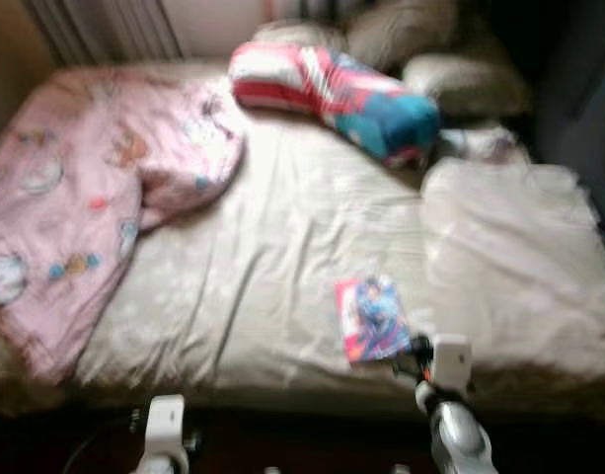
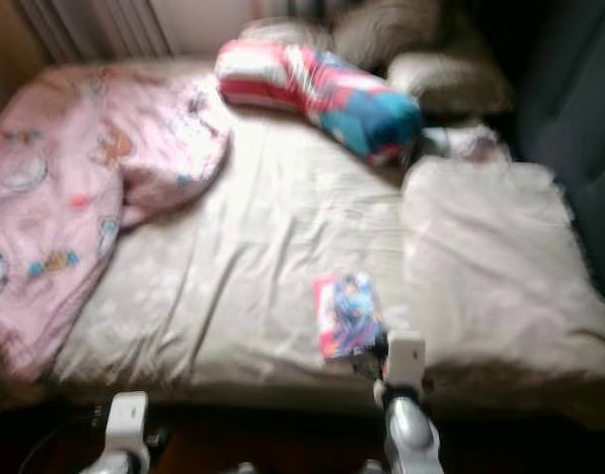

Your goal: Clean up the room

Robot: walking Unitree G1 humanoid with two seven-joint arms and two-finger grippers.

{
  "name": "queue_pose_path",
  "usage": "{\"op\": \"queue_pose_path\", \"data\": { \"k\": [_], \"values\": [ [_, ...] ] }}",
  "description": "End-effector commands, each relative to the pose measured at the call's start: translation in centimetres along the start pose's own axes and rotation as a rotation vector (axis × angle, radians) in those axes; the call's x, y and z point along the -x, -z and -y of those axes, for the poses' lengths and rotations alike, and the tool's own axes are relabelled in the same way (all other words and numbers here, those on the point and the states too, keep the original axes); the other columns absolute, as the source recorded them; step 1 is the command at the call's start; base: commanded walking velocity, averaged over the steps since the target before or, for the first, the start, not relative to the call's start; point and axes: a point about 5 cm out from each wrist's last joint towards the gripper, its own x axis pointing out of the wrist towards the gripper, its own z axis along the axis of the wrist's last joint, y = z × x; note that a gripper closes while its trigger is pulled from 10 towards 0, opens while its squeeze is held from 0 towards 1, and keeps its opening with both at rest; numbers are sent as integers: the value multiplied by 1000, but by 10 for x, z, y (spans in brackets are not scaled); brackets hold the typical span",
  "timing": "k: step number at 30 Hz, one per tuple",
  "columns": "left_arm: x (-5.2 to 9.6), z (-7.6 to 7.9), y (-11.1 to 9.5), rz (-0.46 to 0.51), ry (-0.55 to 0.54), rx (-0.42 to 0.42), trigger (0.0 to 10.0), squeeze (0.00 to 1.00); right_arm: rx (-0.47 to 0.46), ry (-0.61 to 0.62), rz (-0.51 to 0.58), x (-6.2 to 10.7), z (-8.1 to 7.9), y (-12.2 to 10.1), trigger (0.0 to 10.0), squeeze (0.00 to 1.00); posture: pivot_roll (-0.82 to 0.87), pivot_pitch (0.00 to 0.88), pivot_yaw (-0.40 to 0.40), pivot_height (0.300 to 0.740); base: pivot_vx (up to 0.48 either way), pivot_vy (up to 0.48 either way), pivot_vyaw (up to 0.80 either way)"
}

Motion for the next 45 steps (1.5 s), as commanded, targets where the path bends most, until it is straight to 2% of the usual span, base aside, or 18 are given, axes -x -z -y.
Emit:
{"op": "queue_pose_path", "data": {
  "k": [1,36,45],
  "values": [
    [2,2,11,-43,6,-4,10000,0,-1,20,-41,7,6,11,10000,0,-14,166,66,740,0,416,0],
    [4,7,18,-64,23,-18,10000,0,13,2,-42,6,3,10,10000,0,-30,151,71,740,0,417,0],
    [4,7,16,-59,22,-17,10000,0,16,1,-45,6,3,10,10000,0,-28,170,69,740,0,415,0]
  ]
}}
